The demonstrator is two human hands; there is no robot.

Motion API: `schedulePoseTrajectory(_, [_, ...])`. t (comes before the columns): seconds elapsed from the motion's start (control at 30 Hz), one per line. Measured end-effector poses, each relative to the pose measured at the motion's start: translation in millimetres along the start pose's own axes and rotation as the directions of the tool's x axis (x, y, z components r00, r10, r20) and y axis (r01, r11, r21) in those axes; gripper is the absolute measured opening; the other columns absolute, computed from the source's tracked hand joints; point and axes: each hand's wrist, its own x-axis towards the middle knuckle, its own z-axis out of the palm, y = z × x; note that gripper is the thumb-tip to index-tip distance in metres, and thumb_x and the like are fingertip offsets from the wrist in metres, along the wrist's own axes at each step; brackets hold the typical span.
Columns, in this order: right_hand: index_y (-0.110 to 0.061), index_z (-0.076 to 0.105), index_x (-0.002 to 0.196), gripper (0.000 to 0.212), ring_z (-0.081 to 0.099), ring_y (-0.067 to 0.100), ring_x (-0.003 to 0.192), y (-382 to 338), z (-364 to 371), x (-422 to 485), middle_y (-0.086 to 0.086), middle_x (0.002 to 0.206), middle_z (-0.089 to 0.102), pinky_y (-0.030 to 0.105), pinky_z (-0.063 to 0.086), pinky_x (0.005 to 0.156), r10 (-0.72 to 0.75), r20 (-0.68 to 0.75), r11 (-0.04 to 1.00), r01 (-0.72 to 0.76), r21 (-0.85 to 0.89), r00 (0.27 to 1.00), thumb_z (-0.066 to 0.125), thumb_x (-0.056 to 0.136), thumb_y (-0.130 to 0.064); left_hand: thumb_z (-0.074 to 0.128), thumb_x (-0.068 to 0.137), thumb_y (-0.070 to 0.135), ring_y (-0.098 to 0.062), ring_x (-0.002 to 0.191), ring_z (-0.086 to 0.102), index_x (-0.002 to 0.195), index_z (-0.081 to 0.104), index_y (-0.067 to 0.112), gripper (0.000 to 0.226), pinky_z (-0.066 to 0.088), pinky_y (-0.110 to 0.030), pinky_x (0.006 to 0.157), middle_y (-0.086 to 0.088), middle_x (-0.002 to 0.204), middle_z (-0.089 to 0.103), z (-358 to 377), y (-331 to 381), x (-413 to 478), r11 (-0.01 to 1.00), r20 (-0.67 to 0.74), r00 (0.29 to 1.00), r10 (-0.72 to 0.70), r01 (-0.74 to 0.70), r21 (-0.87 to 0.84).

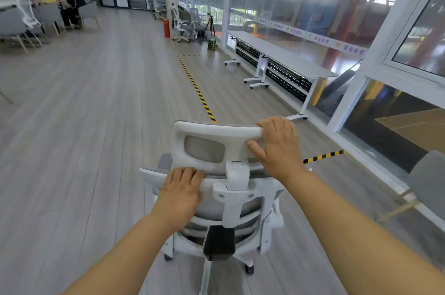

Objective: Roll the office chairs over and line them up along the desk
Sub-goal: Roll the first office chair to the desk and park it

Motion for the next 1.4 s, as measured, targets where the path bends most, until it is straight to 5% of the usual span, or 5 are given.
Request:
schedulePoseTrajectory(0.2, [-0.014,0.054,0.102,0.041,0.045,0.029,0.093,35.2,81.5,87.1,0.006,0.095,0.051,0.041,0.031,0.09,0.003,-0.107,1.0,-0.002,0.01,0.994,0.047,0.081,-0.049,0.039,0.075,0.033,-0.023,0.091,0.042,0.112,0.049,0.015,0.042,0.028,-0.035,0.091,-0.005,0.097,0.057,49.0,-60.3,97.3,0.999,0.017,1.0,0.011,-0.012,0.035])
schedulePoseTrajectory(0.5, [-0.014,0.056,0.099,0.039,0.042,0.025,0.091,104.8,191.1,226.3,0.006,0.091,0.054,0.037,0.028,0.09,-0.028,-0.183,0.999,0.036,0.038,0.983,0.049,0.081,-0.048,0.041,0.082,0.044,-0.019,0.095,0.044,0.114,0.049,0.021,0.041,0.029,-0.03,0.091,0.001,0.101,0.056,114.5,-131.9,253.6,0.999,0.071,0.997,-0.038,0.037,0.016])
schedulePoseTrajectory(1.4, [-0.014,0.054,0.107,0.042,0.042,0.024,0.096,320.0,497.6,647.2,0.005,0.101,0.05,0.045,0.032,0.098,0.075,-0.042,0.992,-0.079,-0.101,0.996,0.045,0.084,-0.048,0.038,0.085,0.036,-0.019,0.088,0.045,0.111,0.051,0.021,0.033,0.029,-0.029,0.088,0.002,0.098,0.056,354.9,-366.2,753.1,0.988,-0.036,0.996,0.083,-0.087,-0.128])
